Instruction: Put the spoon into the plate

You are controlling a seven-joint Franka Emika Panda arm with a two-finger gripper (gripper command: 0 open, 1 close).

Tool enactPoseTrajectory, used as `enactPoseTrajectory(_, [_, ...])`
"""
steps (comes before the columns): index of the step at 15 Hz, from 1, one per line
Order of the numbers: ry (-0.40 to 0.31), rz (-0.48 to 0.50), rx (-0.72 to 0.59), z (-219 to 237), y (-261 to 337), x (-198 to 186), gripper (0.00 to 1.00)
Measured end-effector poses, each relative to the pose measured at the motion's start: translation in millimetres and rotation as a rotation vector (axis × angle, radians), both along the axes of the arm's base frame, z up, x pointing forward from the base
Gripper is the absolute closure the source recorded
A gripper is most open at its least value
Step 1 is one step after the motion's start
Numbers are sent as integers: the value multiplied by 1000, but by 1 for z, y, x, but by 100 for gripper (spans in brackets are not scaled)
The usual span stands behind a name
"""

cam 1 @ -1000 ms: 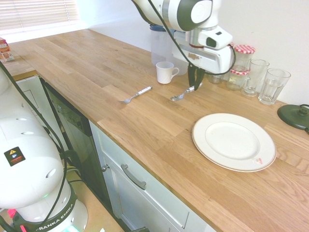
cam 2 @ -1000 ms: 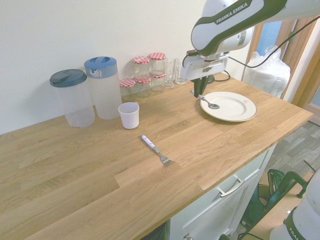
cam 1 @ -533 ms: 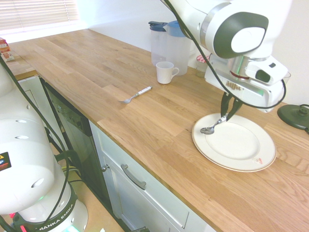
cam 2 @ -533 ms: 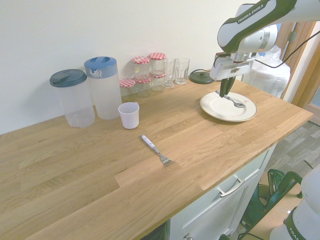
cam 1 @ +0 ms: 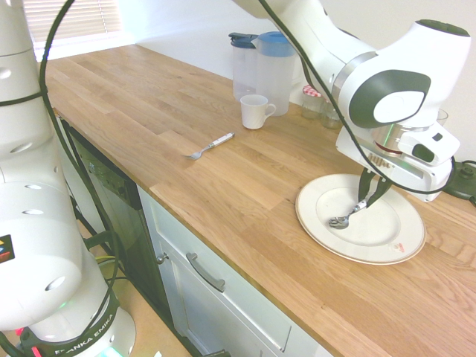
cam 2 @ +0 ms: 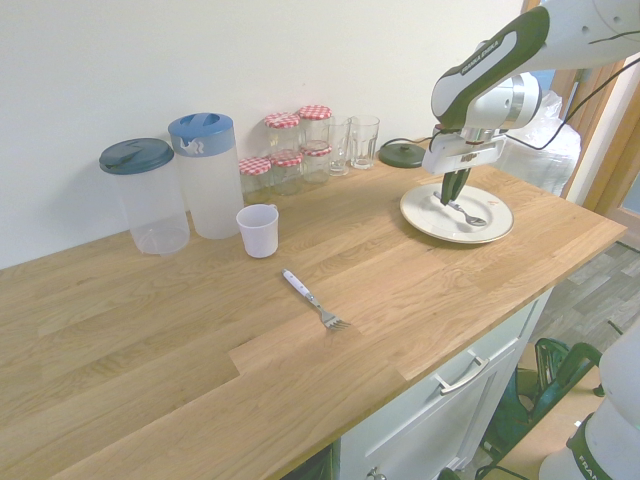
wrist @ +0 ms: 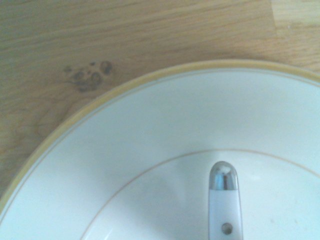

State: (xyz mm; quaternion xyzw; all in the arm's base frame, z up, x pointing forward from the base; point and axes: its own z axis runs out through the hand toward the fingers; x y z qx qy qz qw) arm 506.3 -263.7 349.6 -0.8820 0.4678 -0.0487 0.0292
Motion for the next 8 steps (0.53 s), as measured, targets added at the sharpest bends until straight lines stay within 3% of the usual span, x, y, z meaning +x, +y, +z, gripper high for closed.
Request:
enactPoseTrajectory(1, [-4, -2, -1, 0, -2, 4, 0])
enactPoseTrajectory(8, [-9, 2, -1, 0, -9, 7, 0])
